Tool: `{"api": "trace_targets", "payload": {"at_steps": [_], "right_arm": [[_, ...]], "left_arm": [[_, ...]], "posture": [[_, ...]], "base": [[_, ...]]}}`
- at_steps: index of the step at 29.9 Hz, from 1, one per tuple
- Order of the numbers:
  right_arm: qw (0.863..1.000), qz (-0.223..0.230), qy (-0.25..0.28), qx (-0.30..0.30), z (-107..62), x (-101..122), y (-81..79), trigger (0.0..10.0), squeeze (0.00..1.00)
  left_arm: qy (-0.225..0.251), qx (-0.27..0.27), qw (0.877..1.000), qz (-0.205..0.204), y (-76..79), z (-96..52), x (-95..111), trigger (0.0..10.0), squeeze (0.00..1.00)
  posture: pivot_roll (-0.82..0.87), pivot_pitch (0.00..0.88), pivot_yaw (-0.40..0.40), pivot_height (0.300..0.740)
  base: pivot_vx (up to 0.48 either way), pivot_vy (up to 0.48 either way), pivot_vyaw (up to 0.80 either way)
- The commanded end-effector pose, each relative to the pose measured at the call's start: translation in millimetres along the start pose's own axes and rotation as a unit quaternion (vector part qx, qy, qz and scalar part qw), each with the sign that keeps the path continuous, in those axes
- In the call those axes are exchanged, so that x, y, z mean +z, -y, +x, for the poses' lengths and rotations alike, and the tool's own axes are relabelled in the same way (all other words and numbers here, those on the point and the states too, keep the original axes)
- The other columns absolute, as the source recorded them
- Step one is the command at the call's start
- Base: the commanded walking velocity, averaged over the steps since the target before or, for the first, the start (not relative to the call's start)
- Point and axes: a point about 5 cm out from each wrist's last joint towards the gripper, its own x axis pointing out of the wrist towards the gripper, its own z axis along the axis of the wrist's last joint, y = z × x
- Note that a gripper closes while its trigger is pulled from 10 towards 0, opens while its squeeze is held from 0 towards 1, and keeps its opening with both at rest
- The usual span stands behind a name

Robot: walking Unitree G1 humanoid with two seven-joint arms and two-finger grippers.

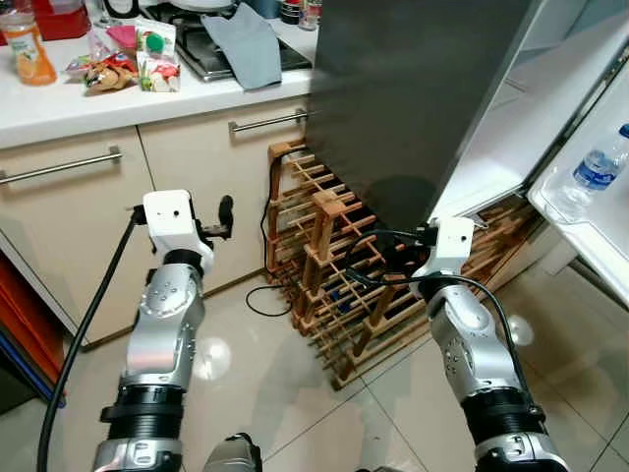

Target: Restocking fridge

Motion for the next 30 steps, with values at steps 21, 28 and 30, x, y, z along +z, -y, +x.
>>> {"api": "trace_targets", "payload": {"at_steps": [21,28,30], "right_arm": [[0.998,-0.028,0.033,0.052,13.9,11,-30.1,10.0,0.00],[0.997,-0.015,0.032,0.073,17.3,11,-42.9,10.0,0.00],[0.997,-0.027,0.030,0.065,19.3,13,-43.8,10.0,0.00]], "left_arm": [[0.037,-0.026,0.998,0.036,20.8,21.1,13,10.0,0.00],[0.039,-0.044,0.998,0.038,32.7,25.7,14,10.0,0.00],[0.043,-0.048,0.997,0.038,33.9,26.9,16,10.0,0.00]], "posture": [[-0.04,0.000,-0.039,0.740],[-0.06,0.000,-0.032,0.740],[-0.06,0.000,-0.033,0.740]], "base": [[0.000,0.000,0.29],[0.000,0.000,0.00],[0.000,0.000,0.00]]}}
